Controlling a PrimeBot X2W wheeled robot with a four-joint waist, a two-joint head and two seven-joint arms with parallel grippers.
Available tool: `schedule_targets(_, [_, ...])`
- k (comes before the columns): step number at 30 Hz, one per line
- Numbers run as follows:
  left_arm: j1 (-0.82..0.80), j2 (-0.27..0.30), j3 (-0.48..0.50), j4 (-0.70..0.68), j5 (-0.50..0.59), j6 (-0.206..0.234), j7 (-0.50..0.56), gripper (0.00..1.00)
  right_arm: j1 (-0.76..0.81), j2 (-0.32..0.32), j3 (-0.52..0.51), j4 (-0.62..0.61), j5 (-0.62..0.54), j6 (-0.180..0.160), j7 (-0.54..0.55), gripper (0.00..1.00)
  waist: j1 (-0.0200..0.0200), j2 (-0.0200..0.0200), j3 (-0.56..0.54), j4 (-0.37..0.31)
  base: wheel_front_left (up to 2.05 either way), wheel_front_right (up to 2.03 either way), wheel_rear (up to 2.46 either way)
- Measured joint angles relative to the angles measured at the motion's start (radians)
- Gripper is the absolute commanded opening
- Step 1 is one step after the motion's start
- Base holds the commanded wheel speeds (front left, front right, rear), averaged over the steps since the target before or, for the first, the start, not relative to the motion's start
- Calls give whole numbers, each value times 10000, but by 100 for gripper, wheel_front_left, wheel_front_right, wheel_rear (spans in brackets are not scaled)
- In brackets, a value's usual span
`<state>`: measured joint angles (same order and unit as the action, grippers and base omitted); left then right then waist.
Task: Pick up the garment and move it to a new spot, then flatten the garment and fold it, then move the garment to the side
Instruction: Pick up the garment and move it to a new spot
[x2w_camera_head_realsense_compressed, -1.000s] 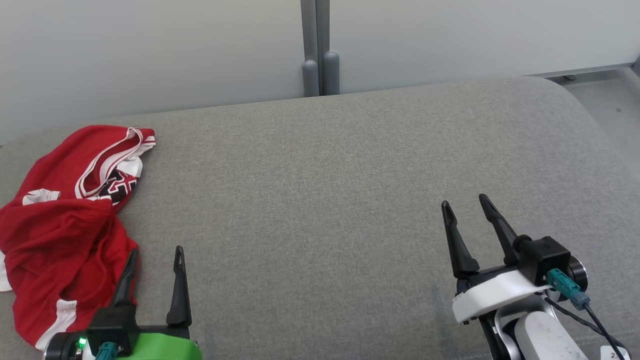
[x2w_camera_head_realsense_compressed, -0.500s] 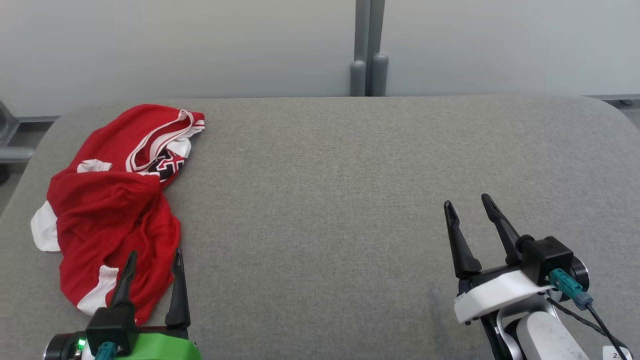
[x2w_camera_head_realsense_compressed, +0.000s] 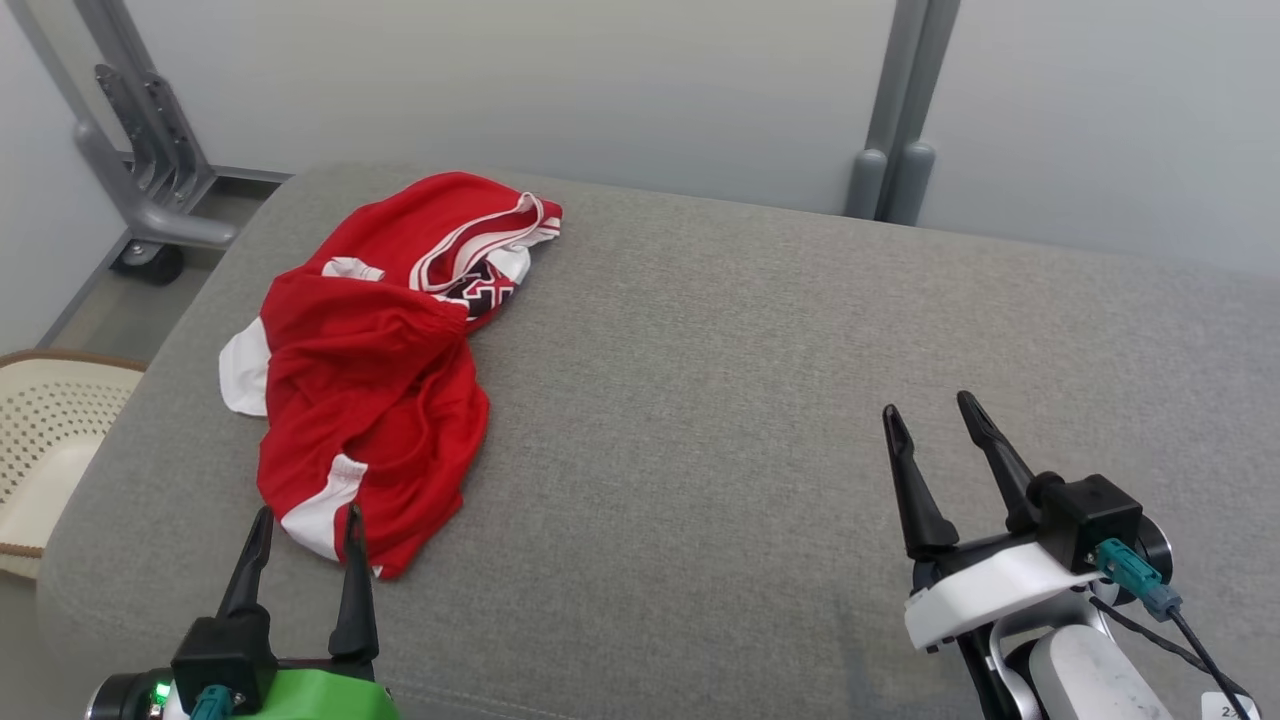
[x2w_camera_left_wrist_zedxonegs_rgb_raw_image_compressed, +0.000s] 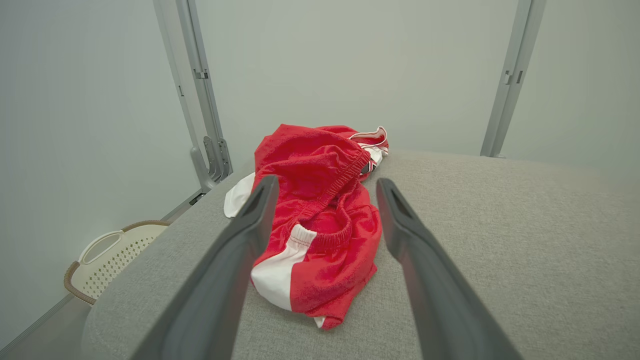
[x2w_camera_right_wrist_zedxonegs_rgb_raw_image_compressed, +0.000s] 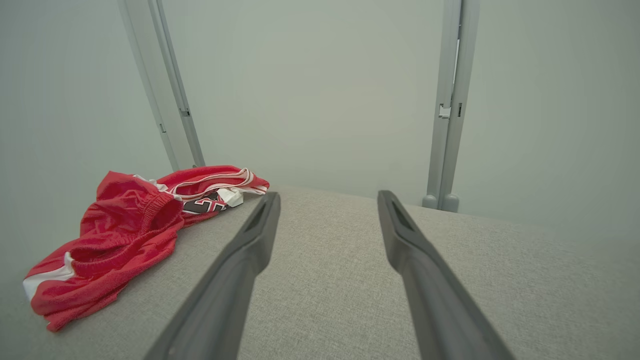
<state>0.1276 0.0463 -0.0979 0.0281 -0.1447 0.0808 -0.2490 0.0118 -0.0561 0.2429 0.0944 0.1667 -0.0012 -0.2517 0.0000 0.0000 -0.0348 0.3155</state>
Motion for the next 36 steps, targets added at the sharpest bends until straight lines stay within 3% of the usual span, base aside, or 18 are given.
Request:
schedule_targets(9, [48,6,453,79,-40,38,0,100,-1,86,278,119,0,25,0,100,0,0,-85,506,0,0,0])
schedule_targets(19, [-305,245,368,1154,-61,-81,79,100,-38,84,263,186,-6,29,0,100,0,0,89,31,0,0,0])
schedule_targets(36, [-3106,389,640,3540,-673,-359,2194,100,-740,-94,320,153,-460,272,0,100,0,0,943,-825,0,0,0])
